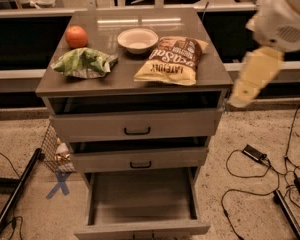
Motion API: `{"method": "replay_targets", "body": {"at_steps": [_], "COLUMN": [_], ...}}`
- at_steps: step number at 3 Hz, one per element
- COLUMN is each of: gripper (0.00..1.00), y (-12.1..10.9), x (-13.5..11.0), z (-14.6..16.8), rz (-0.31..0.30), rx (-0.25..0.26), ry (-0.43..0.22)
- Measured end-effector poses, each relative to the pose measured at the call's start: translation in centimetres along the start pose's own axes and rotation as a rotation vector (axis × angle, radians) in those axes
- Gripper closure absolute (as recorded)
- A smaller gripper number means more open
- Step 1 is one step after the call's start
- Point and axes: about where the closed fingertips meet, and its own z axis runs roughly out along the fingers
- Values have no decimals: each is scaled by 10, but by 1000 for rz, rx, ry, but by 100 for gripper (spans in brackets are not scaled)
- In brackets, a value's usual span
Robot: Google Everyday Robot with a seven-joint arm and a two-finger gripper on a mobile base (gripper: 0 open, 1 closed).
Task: Place brown chip bag into bottom drawer
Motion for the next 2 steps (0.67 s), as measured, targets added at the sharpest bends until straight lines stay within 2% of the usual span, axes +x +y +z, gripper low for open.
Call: {"method": "replay_targets", "body": {"at_steps": [1,2], "gripper": [0,0], "y": [-30,-29], "x": [-15,-16], "z": [66,58], "rz": [-40,-39], "rx": [44,46], "ry": [33,26]}}
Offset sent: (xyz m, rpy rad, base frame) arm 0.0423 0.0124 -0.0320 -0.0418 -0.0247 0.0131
